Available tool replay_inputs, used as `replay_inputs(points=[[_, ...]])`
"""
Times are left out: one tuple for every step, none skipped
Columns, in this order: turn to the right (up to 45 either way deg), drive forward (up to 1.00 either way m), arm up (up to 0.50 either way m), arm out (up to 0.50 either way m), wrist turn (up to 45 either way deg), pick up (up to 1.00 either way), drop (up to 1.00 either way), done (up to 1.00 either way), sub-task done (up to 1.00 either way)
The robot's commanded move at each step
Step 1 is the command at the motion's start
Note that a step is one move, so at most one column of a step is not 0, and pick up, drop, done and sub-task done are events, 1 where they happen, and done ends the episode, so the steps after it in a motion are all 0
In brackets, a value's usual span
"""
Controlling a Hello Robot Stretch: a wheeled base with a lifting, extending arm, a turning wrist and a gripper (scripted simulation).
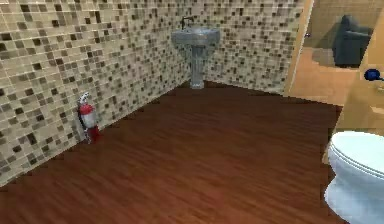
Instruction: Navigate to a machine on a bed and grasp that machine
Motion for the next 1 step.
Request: replay_inputs(points=[[-45.0,0.00,0.00,0.00,0.0,0.00,0.00,0.00,0.00]])
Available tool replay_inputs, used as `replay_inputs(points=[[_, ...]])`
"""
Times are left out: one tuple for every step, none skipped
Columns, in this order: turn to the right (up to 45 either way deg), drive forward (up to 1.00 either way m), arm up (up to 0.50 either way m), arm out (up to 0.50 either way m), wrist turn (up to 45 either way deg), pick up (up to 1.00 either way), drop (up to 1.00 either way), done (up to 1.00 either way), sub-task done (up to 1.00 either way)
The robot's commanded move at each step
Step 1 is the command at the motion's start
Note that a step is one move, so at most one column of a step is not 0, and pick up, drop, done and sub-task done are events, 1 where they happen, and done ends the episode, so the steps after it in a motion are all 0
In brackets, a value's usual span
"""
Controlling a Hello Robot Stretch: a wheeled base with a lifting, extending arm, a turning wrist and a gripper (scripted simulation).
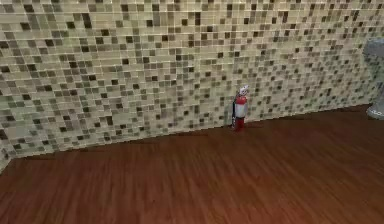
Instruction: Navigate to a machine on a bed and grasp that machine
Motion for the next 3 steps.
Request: replay_inputs(points=[[-45.0,0.00,0.00,0.00,0.0,0.00,0.00,0.00,0.00],[-45.0,0.00,0.00,0.00,0.0,0.00,0.00,0.00,0.00],[-15.0,0.00,0.00,0.00,0.0,0.00,0.00,0.00,0.00]])
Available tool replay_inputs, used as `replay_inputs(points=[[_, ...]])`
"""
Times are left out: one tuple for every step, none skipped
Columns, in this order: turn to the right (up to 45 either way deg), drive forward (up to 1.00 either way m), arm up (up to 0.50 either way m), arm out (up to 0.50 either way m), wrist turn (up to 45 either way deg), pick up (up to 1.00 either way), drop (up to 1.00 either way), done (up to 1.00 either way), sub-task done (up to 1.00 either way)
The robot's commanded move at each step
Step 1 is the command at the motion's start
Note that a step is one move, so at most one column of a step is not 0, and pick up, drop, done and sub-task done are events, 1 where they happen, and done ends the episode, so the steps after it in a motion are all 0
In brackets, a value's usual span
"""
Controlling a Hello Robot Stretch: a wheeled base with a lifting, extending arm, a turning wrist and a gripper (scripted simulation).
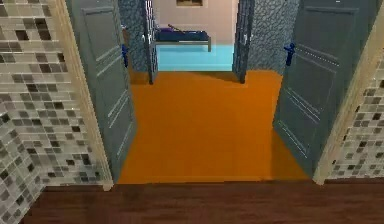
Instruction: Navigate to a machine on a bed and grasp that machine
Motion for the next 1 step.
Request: replay_inputs(points=[[0.0,1.00,0.00,0.00,0.0,0.00,0.00,0.00,0.00]])
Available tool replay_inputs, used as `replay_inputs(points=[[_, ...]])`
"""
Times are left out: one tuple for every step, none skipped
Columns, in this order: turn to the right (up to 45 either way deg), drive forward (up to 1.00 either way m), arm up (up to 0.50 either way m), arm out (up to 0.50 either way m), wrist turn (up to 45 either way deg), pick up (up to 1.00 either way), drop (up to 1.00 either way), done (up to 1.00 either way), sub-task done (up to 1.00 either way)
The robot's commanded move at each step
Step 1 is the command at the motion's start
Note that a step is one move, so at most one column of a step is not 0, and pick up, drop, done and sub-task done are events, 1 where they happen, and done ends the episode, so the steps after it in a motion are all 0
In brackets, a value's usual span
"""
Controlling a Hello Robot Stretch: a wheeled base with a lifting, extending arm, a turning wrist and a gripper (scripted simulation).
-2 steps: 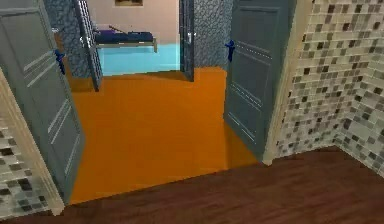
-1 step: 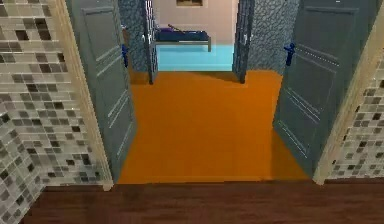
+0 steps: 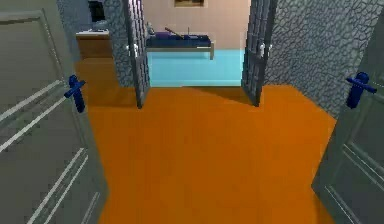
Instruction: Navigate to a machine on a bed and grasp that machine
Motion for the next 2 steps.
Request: replay_inputs(points=[[0.0,1.00,0.00,0.00,0.0,0.00,0.00,0.00,0.00],[0.0,1.00,0.00,0.00,0.0,0.00,0.00,0.00,0.00]])
